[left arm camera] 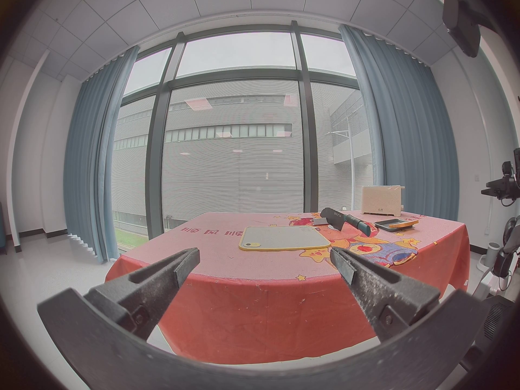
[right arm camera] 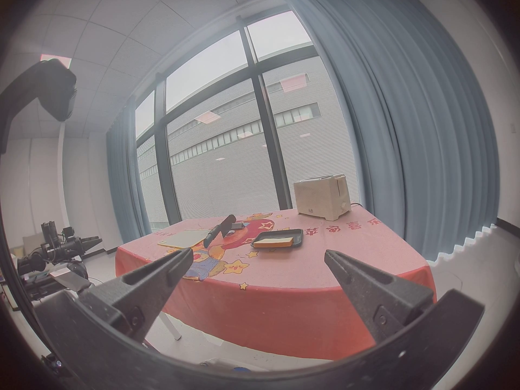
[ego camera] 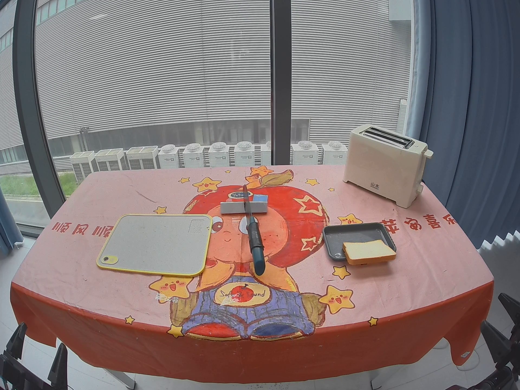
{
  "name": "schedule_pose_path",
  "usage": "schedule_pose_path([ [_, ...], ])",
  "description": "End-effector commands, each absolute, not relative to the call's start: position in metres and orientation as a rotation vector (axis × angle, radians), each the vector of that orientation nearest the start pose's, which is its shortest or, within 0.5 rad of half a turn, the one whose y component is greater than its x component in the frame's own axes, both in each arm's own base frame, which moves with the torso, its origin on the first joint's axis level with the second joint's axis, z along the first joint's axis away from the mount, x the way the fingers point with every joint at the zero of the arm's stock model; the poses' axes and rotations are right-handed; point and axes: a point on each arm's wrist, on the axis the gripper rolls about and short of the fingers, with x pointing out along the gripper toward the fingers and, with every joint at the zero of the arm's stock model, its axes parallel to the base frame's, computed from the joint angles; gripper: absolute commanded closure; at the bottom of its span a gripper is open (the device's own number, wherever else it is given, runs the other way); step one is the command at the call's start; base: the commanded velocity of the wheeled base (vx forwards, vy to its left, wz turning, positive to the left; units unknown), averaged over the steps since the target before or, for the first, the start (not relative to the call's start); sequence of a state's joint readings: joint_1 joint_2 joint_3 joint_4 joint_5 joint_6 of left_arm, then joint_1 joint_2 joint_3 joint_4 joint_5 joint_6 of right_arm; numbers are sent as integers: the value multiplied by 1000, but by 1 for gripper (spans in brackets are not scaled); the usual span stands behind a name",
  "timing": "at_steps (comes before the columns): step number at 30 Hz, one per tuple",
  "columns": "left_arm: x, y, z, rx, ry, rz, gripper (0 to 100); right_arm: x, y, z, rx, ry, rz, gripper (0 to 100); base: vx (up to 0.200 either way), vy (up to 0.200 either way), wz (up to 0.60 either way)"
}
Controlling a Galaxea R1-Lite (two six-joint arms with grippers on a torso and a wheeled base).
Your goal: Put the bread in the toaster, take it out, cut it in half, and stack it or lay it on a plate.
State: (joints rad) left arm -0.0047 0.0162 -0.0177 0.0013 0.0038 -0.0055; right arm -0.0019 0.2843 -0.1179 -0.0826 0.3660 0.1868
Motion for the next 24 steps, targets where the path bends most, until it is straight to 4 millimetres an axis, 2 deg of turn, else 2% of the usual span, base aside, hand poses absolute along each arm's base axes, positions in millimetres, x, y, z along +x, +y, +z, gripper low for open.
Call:
schedule_pose_path([
  [1, -23, 0, 75, -6, 3, 0, 0, 2, 8, 121, 211, 151, 352, 0, 0, 0, 0],
  [24, -23, 0, 75, -6, 2, 0, 0, 15, 10, 115, 397, 307, 407, 0, 0, 0, 0],
])
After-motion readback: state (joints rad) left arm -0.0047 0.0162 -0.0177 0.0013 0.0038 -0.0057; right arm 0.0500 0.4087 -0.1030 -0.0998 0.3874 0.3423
